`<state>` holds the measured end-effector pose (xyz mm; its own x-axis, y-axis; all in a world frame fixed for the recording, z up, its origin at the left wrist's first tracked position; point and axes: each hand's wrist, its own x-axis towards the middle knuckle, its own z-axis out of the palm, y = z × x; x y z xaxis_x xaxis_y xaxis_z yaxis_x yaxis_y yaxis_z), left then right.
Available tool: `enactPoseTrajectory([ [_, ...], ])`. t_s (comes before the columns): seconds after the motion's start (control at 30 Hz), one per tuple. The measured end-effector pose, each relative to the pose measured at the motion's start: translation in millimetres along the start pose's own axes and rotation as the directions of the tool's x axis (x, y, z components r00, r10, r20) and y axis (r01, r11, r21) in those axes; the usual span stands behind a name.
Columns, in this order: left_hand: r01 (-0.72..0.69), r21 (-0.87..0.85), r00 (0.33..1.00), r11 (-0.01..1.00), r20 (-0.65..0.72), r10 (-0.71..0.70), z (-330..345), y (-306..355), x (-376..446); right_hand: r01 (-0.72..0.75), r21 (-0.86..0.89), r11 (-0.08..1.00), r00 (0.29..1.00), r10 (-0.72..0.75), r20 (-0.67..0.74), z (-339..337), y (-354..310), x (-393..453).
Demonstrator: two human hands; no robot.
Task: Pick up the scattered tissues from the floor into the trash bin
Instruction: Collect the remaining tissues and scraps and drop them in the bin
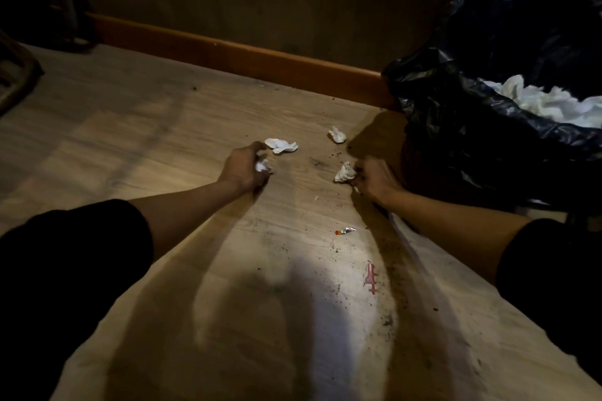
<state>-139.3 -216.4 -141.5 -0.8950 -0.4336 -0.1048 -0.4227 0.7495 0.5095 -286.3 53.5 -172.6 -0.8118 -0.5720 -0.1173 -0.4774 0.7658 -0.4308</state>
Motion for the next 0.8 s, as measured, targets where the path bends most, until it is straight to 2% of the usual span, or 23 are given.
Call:
enactPoseTrajectory([
  [0.07,-0.062,0.067,0.997,0.996,0.053,0.059,5.6,18.5,13.6,-0.017,0.032,0.999,1.0,0.017,0.002,-0.6,2.2,3.8],
  [0.23,-0.07,0.117,0.983,0.991,0.176,0.049,19.8,31.7,35.4,-0.066,0.054,0.996,0.998,0.065,0.008,2.5,2.5,21.3],
  [0.37,-0.002,0.072,0.997,0.997,0.072,-0.003,25.8,21.5,28.3,-0.016,0.037,0.999,1.0,0.017,-0.011,1.9,-8.4,36.9],
  [0.47,-0.021,0.01,0.999,1.0,0.029,0.02,27.0,21.1,16.8,-0.009,0.035,0.999,0.999,0.01,-0.033,4.6,-19.3,54.2],
  [0.67,0.032,-0.034,0.998,0.999,0.063,-0.03,33.3,13.2,6.7,-0.041,0.078,0.996,0.999,0.039,0.032,2.9,-45.5,75.3],
  [0.8,0.028,-0.028,0.997,0.999,0.077,-0.026,28.8,12.3,-5.2,-0.035,0.053,0.998,0.999,0.035,-0.011,4.1,-45.3,66.3],
])
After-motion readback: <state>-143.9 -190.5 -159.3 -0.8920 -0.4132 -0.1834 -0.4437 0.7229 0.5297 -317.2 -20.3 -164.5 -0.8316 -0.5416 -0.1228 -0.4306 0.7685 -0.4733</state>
